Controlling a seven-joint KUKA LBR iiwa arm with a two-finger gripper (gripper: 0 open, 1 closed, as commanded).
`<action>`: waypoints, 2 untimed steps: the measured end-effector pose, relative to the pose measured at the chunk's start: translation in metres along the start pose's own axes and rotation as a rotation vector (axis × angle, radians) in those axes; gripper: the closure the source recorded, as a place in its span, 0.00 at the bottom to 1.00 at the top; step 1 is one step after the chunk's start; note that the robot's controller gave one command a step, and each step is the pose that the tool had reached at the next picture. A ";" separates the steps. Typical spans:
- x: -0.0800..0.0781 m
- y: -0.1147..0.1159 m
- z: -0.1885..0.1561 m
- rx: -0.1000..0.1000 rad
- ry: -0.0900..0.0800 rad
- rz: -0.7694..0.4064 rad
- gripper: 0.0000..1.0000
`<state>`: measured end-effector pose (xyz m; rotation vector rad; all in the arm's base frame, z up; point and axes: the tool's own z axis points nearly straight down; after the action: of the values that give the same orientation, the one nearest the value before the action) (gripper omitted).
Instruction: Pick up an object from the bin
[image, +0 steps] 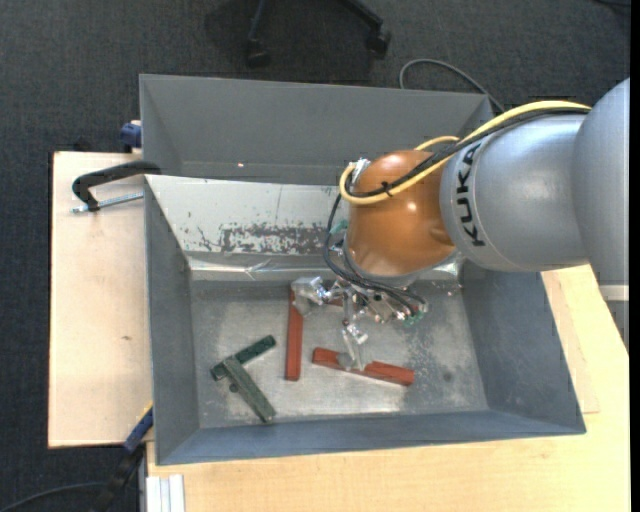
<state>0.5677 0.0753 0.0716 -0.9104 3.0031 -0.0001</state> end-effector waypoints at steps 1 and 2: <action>-0.033 0.074 -0.001 0.000 -0.005 -0.379 0.00; 0.034 0.079 -0.030 -0.002 0.003 -0.598 0.00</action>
Offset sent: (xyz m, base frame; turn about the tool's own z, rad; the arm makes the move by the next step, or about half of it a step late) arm -0.0149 0.0763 -0.0016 -0.3775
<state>0.4952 0.1220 0.1011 -1.7570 2.6050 0.0002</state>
